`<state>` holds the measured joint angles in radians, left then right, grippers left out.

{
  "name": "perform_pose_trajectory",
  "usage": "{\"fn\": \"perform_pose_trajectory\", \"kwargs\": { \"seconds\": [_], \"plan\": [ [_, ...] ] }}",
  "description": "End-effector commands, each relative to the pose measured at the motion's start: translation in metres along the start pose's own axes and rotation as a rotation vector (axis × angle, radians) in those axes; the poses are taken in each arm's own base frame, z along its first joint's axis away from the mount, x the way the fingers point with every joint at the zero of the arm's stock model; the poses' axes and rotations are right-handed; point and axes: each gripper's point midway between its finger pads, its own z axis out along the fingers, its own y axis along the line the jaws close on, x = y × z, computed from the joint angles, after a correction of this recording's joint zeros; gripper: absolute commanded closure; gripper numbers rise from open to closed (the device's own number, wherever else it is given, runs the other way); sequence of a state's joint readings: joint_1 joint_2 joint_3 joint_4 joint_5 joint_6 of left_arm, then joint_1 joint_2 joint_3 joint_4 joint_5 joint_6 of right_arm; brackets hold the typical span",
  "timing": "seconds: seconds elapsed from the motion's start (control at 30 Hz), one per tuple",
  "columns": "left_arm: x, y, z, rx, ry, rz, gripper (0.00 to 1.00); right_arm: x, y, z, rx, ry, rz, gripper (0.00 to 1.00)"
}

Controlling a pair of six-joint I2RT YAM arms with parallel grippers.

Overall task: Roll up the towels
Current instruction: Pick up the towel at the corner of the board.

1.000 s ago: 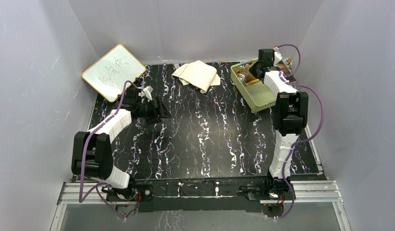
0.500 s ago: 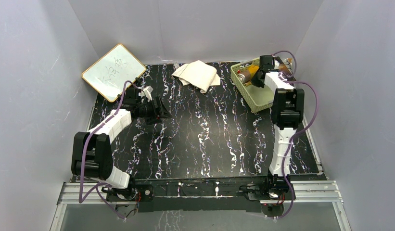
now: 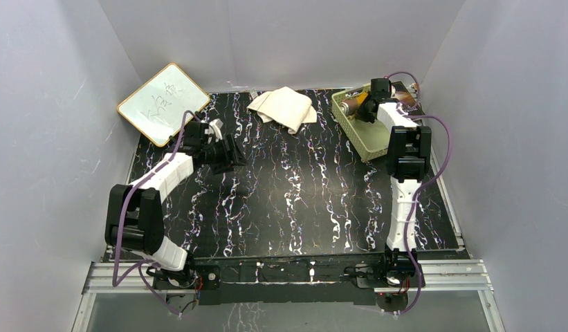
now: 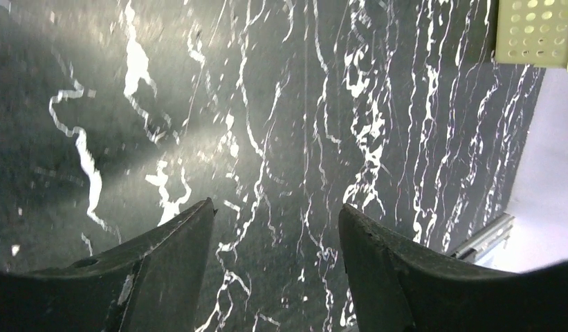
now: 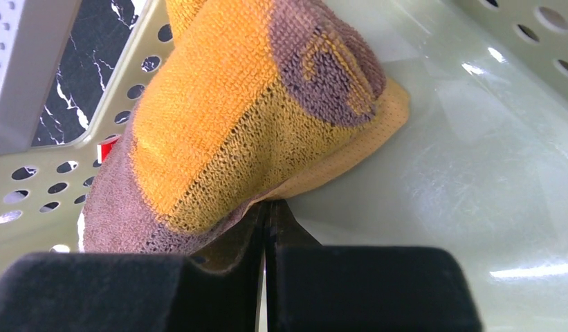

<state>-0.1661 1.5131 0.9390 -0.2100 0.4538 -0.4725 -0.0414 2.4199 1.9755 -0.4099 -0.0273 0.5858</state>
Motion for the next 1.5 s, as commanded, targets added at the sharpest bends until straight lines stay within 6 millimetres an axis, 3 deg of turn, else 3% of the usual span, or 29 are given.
{"fn": "perform_pose_trajectory", "kwargs": {
  "seconds": [0.0,0.07,0.23,0.3,0.43,0.5,0.57,0.63,0.73,0.87,1.17,1.47],
  "plan": [
    [-0.045,-0.023,0.005,-0.033,-0.131,0.08,0.36,-0.048,0.033,-0.035,-0.097,-0.154,-0.027,0.94],
    [-0.068,-0.027,0.004,-0.051,-0.198,0.1,0.36,-0.069,0.038,-0.064,-0.106,-0.242,-0.056,0.82],
    [-0.122,-0.035,0.013,-0.083,-0.312,0.168,0.35,-0.11,0.06,-0.149,-0.206,-0.477,-0.072,0.65],
    [-0.142,-0.041,0.02,-0.078,-0.343,0.212,0.35,-0.11,0.077,-0.179,-0.324,-0.525,-0.094,0.62],
    [-0.18,-0.041,0.041,-0.111,-0.389,0.267,0.35,-0.093,0.109,-0.223,-0.529,-0.54,-0.145,0.68],
    [-0.194,-0.038,0.058,-0.124,-0.377,0.284,0.35,-0.08,0.131,-0.242,-0.578,-0.57,-0.217,0.56],
    [-0.207,-0.035,0.078,-0.129,-0.368,0.295,0.35,-0.058,0.15,-0.239,-0.537,-0.574,-0.326,0.4],
    [-0.217,-0.029,0.097,-0.14,-0.362,0.302,0.35,-0.039,0.165,-0.23,-0.486,-0.573,-0.432,0.32],
    [-0.231,-0.018,0.126,-0.153,-0.373,0.332,0.35,-0.009,0.182,-0.211,-0.458,-0.546,-0.546,0.28],
    [-0.243,-0.003,0.157,-0.171,-0.398,0.339,0.34,0.01,0.195,-0.196,-0.445,-0.543,-0.628,0.26],
    [-0.258,-0.003,0.193,-0.106,-0.426,0.287,0.3,0.037,0.207,-0.15,-0.427,-0.485,-0.753,0.2],
    [-0.261,-0.002,0.224,0.006,-0.429,0.19,0.28,0.117,0.222,-0.084,-0.366,-0.414,-1.152,0.1]
  ]
}}
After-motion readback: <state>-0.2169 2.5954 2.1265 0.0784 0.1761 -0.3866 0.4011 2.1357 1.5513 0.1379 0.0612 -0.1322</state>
